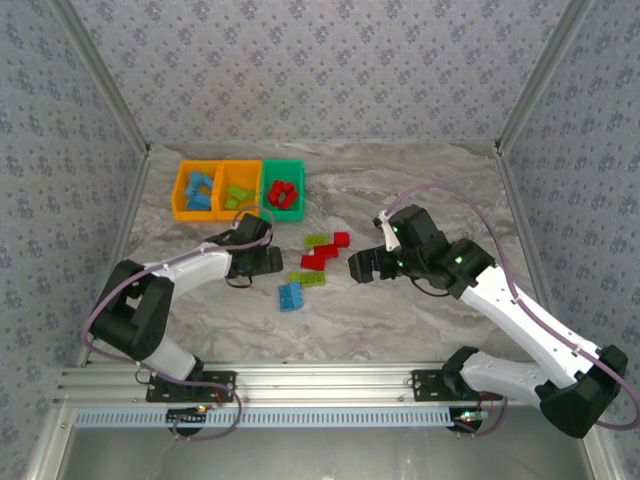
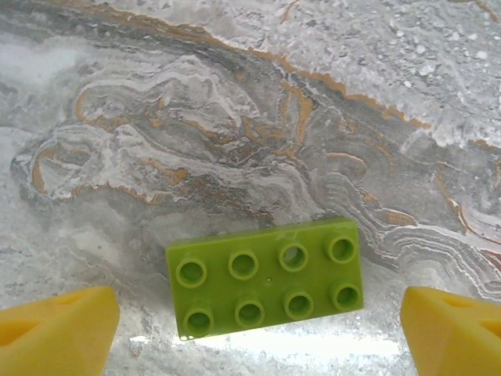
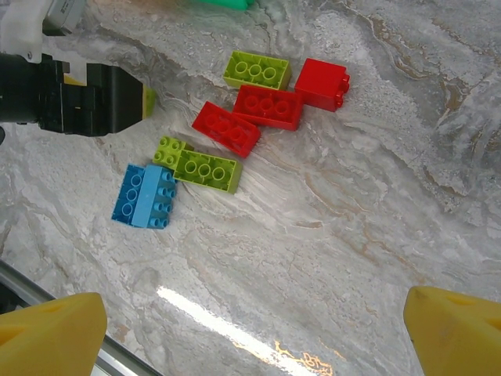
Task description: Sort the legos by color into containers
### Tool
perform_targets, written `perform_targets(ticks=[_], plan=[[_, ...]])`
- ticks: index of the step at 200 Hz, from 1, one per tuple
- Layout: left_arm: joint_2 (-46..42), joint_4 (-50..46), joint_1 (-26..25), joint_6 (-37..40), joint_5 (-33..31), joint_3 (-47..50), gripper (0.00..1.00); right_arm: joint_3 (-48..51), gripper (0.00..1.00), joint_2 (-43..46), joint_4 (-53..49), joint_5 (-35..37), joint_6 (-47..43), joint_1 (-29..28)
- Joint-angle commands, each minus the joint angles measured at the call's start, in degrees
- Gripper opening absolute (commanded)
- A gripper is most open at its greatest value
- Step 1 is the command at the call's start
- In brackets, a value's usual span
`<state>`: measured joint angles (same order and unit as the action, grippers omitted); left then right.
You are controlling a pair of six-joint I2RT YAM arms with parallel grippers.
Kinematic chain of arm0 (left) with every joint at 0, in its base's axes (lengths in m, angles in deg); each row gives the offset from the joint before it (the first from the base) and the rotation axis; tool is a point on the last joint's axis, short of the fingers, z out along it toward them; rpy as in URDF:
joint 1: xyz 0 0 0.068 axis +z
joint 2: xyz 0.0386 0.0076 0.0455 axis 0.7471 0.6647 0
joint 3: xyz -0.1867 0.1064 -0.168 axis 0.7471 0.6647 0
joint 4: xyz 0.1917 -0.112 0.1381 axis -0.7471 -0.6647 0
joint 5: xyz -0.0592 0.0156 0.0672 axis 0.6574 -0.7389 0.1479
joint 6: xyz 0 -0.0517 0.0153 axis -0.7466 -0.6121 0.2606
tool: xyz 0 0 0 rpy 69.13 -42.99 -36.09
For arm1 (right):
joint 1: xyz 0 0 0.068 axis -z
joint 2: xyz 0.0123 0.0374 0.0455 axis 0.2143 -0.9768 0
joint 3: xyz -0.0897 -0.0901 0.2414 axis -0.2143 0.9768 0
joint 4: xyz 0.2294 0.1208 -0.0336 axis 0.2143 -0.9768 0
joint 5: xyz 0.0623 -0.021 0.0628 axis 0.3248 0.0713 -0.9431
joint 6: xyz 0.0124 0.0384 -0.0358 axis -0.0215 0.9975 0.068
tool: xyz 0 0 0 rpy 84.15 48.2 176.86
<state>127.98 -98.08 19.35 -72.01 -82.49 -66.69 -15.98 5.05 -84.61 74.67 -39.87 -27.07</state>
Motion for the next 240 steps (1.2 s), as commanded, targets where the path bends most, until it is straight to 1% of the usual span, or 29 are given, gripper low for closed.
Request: perform_targets(ticks=[1, 22, 53, 90, 101, 116, 151, 170, 184, 204, 231, 240], plan=[[1.22, 1.05, -0.19, -0.82, -0.64, 0.04, 0.95, -0.77, 1.0, 0.46, -0.92, -0.44, 1.15, -0.06], [3.53, 2.48, -0.16, -0.47, 1.52, -0.29, 0.95, -0.77, 1.0, 0.59, -0.85, -0.25, 1.22, -0.02], [6.85, 1.34, -0.27, 0.12, 1.91, -1.74, 0.8, -0.73, 1.0, 0.47, -0.31, -0.75, 1.66, -0.12], [7.21, -0.62, -0.57, 3.12, -1.28, -2.21, 0.66, -0.69, 1.0, -0.04, -0.18, -2.44, 1.87, -1.02], [6.24, -1.1, -0.71, 3.72, -2.46, -2.35, 0.62, -0.77, 1.0, -0.12, 0.25, -2.2, 2.0, -1.51], [3.73, -1.51, -0.69, 4.27, -4.09, -2.53, 0.6, -0.87, 1.0, -0.29, 0.62, -2.11, 1.98, -1.8], [-4.87, -3.47, 0.19, 6.19, -8.21, -6.2, 0.59, -1.39, 1.0, -0.42, 0.84, -2.01, 1.89, -2.22], [-6.54, -3.45, 2.01, 8.63, -12.14, -10.74, 0.59, -1.49, 1.0, -0.22, 1.05, -2.02, 1.82, -2.35], [-4.63, -3.14, 4.9, 10.15, -13.24, -15.09, 0.59, -1.55, 1.0, -0.14, 1.06, -1.93, 1.77, -2.44], [1.46, -1.21, 9.61, 11.04, -11.53, -21.86, 0.58, -1.6, 1.0, 0.3, 0.95, -1.92, 1.87, -2.65], [12.59, 0.11, 12.98, 13.73, -8.98, -33.12, 0.59, -1.62, 1.0, 1.7, -0.16, -0.9, 2.25, -3.08], [15.93, 0.53, 13.87, 14.22, -8.2, -36.44, 0.6, -1.5, 1.0, 2.61, -0.68, -0.37, 2.51, -3.19]])
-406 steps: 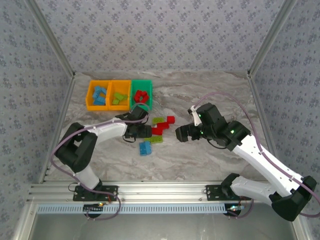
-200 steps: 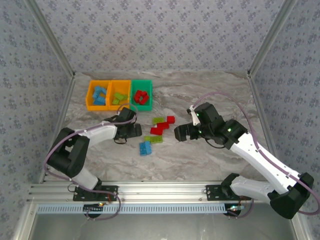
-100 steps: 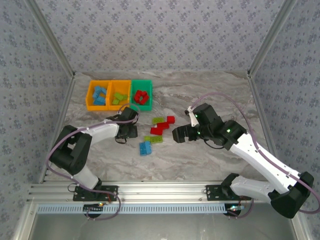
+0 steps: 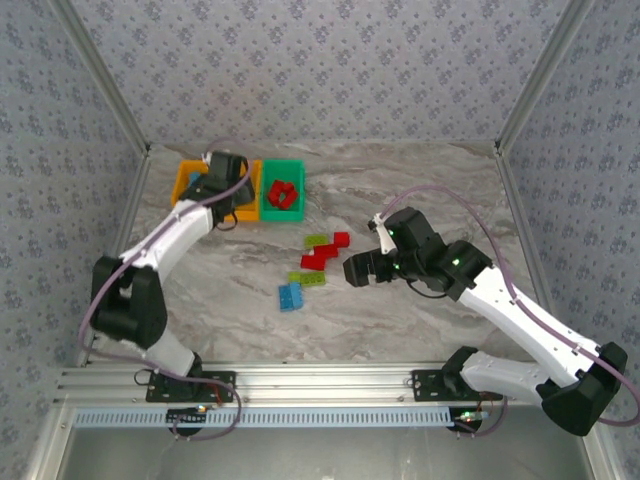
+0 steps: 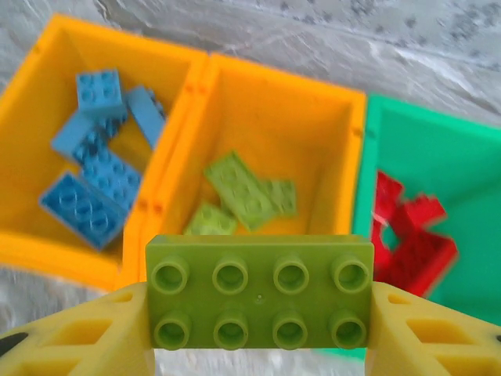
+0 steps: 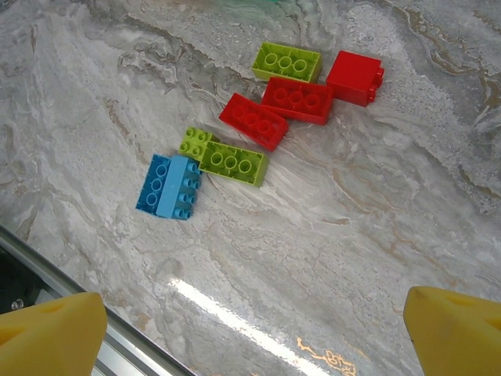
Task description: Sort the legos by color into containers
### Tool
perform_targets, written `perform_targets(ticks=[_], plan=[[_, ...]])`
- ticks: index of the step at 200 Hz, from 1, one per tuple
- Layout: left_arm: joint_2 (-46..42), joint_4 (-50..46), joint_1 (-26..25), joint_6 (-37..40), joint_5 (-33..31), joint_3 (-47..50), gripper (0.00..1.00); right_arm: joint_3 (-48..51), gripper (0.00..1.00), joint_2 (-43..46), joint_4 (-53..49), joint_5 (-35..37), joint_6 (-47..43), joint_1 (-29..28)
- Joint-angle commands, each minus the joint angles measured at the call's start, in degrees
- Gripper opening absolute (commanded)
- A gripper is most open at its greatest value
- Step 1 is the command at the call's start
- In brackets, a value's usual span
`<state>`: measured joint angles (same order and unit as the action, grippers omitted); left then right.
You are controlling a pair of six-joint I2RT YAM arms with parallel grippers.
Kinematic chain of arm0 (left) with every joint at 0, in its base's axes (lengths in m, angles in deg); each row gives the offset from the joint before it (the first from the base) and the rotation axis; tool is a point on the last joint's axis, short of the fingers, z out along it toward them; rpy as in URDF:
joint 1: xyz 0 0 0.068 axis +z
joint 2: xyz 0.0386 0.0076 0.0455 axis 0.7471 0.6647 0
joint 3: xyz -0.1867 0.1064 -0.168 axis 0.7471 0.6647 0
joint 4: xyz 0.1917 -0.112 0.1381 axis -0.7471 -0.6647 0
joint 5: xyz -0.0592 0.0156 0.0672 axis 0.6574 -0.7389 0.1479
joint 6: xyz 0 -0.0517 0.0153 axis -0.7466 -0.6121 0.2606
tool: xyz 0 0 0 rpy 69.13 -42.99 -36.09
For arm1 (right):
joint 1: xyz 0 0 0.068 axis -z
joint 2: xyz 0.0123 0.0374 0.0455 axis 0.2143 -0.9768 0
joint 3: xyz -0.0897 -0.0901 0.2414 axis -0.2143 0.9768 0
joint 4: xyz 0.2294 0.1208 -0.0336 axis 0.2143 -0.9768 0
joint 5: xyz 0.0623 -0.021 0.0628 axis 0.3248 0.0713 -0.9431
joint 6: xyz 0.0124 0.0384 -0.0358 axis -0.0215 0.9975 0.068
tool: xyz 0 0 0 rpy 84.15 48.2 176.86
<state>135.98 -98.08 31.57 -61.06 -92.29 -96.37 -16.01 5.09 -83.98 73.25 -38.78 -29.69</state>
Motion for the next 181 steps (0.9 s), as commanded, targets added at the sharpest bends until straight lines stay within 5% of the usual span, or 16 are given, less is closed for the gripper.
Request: perform_targets(ticks=[1, 63, 111, 144, 181], plan=[[8.34, 0.63, 1.74, 3.3, 1.71, -7.08, 0.61, -1.42, 1.0, 2.61, -1.41, 1.11, 1.44, -0.65], [22.48, -3.82, 4.12, 6.64, 6.28, -27.16, 0.71, -0.52, 1.0, 7.18, -4.36, 3.22, 2.64, -0.67], [18.7, -4.31, 4.12, 7.13, 8.56, -24.76, 0.81, -0.58, 1.0, 5.21, -2.08, 2.39, 2.3, -0.52], [8.58, -2.16, 3.7, 4.39, 12.23, -15.36, 0.78, -1.01, 1.0, 1.69, -0.84, 1.96, 2.01, -0.64], [-14.71, 3.63, -2.6, 6.16, 16.14, 2.03, 0.78, 1.69, 1.0, -3.29, 4.41, 4.63, 7.53, -0.68]])
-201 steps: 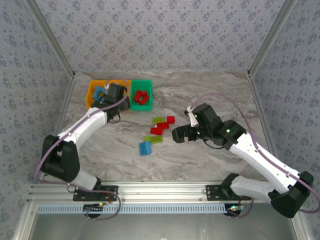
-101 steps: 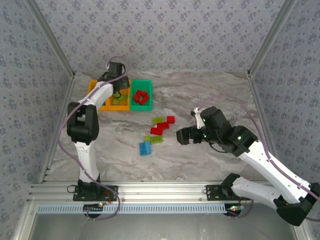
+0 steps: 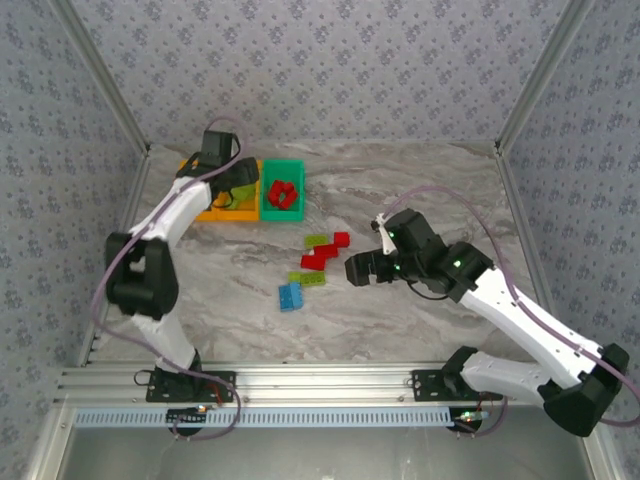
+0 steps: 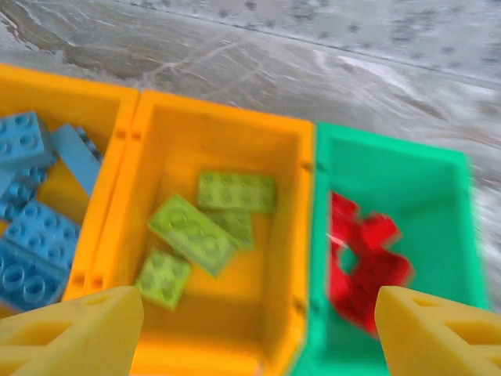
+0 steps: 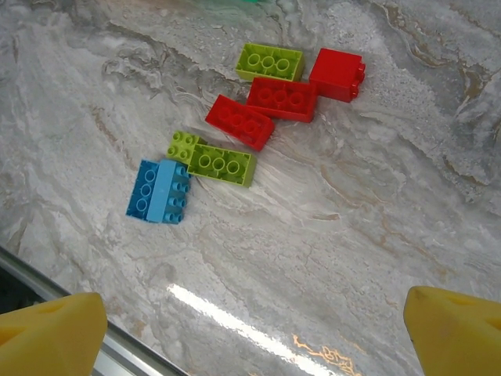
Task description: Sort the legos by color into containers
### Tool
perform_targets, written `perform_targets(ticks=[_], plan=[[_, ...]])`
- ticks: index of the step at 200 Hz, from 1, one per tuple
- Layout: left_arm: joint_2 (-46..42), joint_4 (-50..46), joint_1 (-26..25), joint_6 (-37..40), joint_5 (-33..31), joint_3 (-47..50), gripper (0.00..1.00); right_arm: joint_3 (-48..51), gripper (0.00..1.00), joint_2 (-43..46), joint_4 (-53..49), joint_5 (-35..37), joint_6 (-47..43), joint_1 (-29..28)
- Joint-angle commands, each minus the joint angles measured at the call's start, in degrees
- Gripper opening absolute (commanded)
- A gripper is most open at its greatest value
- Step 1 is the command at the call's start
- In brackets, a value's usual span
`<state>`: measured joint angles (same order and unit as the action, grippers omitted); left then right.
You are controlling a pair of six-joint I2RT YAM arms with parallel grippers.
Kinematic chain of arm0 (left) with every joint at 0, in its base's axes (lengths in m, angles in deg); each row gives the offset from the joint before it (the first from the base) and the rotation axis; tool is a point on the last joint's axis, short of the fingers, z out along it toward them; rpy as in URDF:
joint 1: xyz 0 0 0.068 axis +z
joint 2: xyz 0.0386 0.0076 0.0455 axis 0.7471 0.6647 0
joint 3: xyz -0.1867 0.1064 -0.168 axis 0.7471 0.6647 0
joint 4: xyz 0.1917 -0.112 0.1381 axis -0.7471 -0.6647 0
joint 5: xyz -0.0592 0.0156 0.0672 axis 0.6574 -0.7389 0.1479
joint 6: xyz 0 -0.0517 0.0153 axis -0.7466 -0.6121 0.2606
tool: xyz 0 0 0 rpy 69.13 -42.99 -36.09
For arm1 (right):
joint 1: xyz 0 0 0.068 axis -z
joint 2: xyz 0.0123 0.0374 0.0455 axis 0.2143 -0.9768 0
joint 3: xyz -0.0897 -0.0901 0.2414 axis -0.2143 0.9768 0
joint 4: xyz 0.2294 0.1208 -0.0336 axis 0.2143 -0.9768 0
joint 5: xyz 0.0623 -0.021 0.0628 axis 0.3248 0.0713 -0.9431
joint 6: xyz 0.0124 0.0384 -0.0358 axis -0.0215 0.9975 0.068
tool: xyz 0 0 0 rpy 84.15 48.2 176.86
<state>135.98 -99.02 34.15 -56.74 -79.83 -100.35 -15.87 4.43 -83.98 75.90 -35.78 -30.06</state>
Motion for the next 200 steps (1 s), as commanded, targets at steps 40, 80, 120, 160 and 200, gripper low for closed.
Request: perform_targets(ticks=[40, 80, 120, 160, 200], plan=[[-35.77, -0.88, -16.36, 22.2, 7.41, 17.15, 0.79, 0.83, 1.0, -12.18, 11.83, 4.43, 9.33, 0.01], [-50.32, -12.08, -17.88, 43.31, 23.67, 26.26, 0.8, -4.13, 1.0, -26.96, 17.8, 6.26, 8.68, 0.01], [-55.49, -17.06, -17.94, 57.86, 38.27, 36.0, 0.99, -13.65, 1.0, -41.25, 19.04, 5.49, 6.27, -0.01], [-52.54, -20.25, -17.89, 64.6, 42.9, 38.16, 0.99, -19.72, 1.0, -49.97, 16.57, 10.61, 8.72, -0.39], [-49.95, -19.73, -17.96, 65.23, 46.15, 38.56, 0.99, -22.13, 0.97, -54.8, 16.01, 8.75, 9.32, 0.94]])
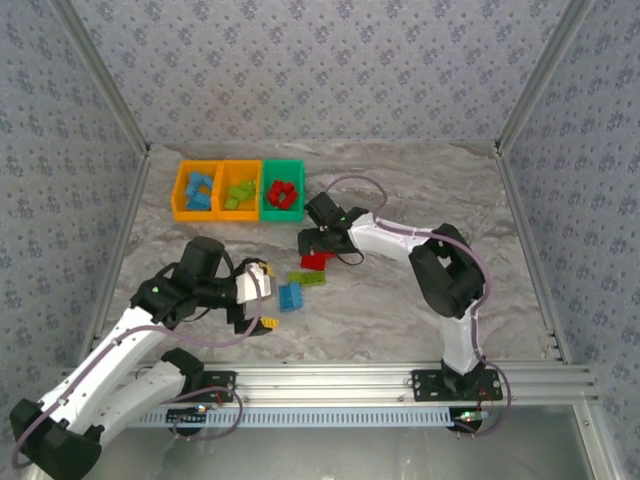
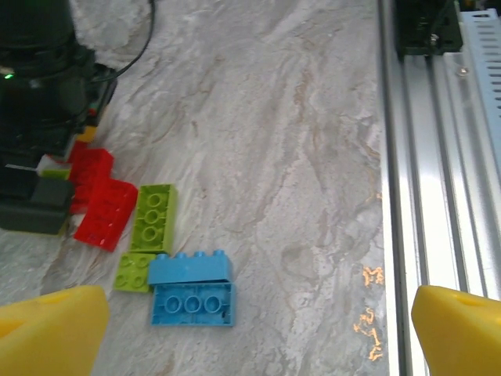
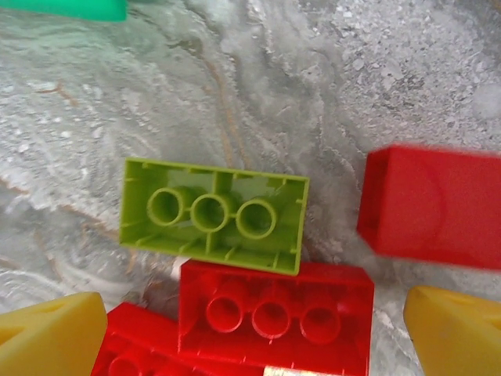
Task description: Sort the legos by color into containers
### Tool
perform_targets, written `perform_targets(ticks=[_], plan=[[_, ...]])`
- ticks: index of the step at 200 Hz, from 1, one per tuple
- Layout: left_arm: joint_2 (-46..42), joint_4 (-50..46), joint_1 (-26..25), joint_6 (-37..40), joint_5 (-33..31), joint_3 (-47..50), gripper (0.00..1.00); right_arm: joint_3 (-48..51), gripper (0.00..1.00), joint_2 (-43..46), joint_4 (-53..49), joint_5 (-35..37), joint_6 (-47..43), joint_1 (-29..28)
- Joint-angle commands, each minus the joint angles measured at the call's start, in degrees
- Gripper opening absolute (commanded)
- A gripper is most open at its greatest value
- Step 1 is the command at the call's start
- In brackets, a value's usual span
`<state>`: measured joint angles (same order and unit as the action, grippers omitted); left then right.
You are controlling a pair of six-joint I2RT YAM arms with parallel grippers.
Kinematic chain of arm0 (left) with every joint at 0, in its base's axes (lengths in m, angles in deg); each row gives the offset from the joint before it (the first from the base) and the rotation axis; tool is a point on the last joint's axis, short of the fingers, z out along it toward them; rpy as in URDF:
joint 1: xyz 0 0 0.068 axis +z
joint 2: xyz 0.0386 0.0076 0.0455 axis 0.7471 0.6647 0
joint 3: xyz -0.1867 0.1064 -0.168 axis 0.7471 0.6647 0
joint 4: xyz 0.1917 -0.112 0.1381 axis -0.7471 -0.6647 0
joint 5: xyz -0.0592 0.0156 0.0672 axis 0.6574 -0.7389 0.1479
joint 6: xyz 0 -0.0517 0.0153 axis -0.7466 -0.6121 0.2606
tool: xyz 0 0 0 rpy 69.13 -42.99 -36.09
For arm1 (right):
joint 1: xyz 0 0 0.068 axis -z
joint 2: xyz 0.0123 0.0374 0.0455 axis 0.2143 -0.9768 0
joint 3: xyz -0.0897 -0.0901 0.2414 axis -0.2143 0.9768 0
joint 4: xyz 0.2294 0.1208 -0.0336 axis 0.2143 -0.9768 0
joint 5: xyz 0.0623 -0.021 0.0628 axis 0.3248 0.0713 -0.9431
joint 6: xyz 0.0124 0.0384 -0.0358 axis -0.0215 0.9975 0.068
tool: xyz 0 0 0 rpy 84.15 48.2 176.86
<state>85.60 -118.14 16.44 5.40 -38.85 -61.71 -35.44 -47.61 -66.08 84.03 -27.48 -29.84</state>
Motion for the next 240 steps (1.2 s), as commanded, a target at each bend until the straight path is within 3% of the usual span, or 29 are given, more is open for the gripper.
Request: perform_targets(ticks=[1, 40, 82, 109, 152, 171, 197, 240], plan=[[0.43, -0.59, -0.26, 3.07, 5.17, -0.07, 0.99, -2.62, 0.97, -2.76, -1.95, 0.47, 0.94, 0.73], [0.23, -0.13, -0.25, 2.73, 4.65, 0.8, 0.99, -2.63, 0.82, -4.99, -1.99, -0.43, 1.32, 0.71], [-0.47, 2.66, -0.23, 2.23, 3.44, 1.17, 0.99, -1.35, 0.53, 1.23, -2.91, 1.62, 1.26, 0.62], [-3.5, 7.05, -0.08, 0.19, -0.74, 2.73, 0.99, 0.93, 0.51, 11.62, -0.83, 3.95, 0.42, -0.12], [-13.2, 19.5, 3.95, -6.61, -17.43, 7.78, 0.99, 4.94, 0.53, 21.24, 15.55, 4.09, -6.73, -2.69], [-16.0, 22.51, 6.59, -8.34, -22.12, 9.89, 0.99, 3.12, 0.53, 18.0, 22.45, 2.97, -9.13, -2.54], [-16.14, 22.41, 6.85, -8.57, -22.88, 10.4, 0.99, -3.62, 0.53, 9.48, 27.34, 3.24, -13.22, -1.67], [-14.35, 21.49, 6.85, -8.4, -23.12, 10.06, 0.99, -17.86, 0.52, -6.63, 26.16, 3.94, -18.82, -0.02]])
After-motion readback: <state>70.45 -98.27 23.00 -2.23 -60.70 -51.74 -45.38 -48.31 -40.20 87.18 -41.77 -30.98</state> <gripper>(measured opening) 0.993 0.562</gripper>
